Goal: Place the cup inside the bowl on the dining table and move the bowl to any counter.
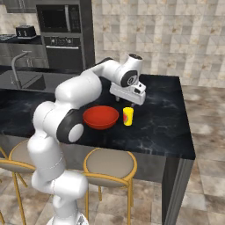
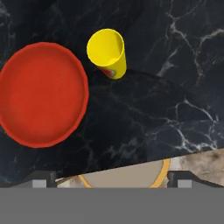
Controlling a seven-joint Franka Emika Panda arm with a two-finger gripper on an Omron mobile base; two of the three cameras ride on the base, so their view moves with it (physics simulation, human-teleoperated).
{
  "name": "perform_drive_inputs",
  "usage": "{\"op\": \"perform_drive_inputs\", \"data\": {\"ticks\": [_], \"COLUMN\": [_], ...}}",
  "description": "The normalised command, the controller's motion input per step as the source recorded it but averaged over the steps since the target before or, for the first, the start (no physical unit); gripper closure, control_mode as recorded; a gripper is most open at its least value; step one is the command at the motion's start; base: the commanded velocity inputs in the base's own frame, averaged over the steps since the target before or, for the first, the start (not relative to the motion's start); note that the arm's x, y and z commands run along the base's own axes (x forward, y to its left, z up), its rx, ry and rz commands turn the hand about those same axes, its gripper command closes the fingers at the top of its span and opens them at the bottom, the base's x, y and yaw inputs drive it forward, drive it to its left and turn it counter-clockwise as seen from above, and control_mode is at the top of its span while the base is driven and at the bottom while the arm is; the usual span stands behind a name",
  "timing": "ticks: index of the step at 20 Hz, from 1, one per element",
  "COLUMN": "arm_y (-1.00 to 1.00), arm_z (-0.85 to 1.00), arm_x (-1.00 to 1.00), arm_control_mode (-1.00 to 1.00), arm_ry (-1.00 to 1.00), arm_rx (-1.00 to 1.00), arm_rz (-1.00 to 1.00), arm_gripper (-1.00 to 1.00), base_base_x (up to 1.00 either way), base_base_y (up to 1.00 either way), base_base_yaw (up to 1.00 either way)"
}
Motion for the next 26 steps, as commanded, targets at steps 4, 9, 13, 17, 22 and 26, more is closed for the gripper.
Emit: {"op": "perform_drive_inputs", "data": {"ticks": [4,9,13,17,22,26], "arm_y": [-0.11,-0.15,-0.14,-0.19,-0.14,-0.08], "arm_z": [0.00,-0.01,-0.06,-0.11,-0.13,-0.11], "arm_x": [0.33,0.33,0.41,0.47,0.47,0.39], "arm_control_mode": [-1.00,-1.00,-1.00,-1.00,-1.00,-1.00], "arm_ry": [0.00,0.00,0.00,0.00,0.00,0.00], "arm_rx": [0.00,0.00,0.00,0.01,0.03,0.03], "arm_rz": [0.08,0.09,0.09,0.11,0.10,0.09], "arm_gripper": [-1.00,-1.00,-1.00,-1.00,-1.00,-1.00], "base_base_x": [0.00,0.00,0.00,0.00,0.00,0.00], "base_base_y": [0.00,0.00,0.00,0.00,0.00,0.00], "base_base_yaw": [0.00,0.00,0.00,0.00,0.00,0.00]}}
